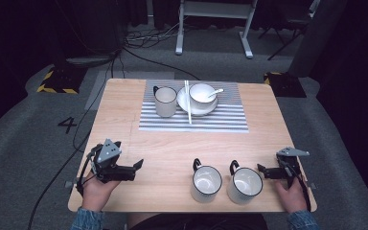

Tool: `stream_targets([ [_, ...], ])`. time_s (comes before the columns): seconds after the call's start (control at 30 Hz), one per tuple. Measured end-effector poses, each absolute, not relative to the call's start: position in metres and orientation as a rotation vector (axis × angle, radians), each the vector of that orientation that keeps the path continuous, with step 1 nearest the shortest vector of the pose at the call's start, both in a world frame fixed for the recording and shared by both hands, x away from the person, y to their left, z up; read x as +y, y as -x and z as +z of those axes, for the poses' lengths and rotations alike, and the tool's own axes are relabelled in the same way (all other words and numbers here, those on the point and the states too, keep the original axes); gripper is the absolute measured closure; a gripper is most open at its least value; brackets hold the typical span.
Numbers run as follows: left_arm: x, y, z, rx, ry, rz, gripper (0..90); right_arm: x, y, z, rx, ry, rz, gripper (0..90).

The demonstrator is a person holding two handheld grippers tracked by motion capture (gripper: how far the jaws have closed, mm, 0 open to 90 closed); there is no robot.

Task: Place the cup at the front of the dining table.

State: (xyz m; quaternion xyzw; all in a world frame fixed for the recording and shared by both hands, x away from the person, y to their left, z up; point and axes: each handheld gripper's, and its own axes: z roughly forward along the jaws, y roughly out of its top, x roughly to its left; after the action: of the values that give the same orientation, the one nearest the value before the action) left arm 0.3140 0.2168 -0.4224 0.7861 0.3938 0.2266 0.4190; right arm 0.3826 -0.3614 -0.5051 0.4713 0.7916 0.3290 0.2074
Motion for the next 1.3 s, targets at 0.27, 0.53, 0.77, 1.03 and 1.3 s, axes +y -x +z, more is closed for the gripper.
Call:
stream_targets([
  [0.27,0.219,-0.302,-0.452,1.008,-2.029,0.505,1.3,-0.362,-0.383,-0.505,2.205,-1.311,0.915,0.7],
  [0.53,0.22,-0.306,-0.474,1.054,-2.097,0.418,1.2,-0.362,-0.383,-0.505,2.204,-1.31,0.914,0.7],
  [0.77,0.218,-0.312,-0.487,1.092,-2.164,0.359,0.9,-0.361,-0.383,-0.505,2.203,-1.312,0.915,0.7],
  [1.03,0.211,-0.315,-0.496,1.116,-2.271,0.302,0.8,-0.362,-0.383,-0.505,2.205,-1.31,0.914,0.7],
  [1.3,0.206,-0.313,-0.5,1.087,-2.268,0.363,0.0,-0.362,-0.383,-0.505,2.205,-1.309,0.913,0.7],
])
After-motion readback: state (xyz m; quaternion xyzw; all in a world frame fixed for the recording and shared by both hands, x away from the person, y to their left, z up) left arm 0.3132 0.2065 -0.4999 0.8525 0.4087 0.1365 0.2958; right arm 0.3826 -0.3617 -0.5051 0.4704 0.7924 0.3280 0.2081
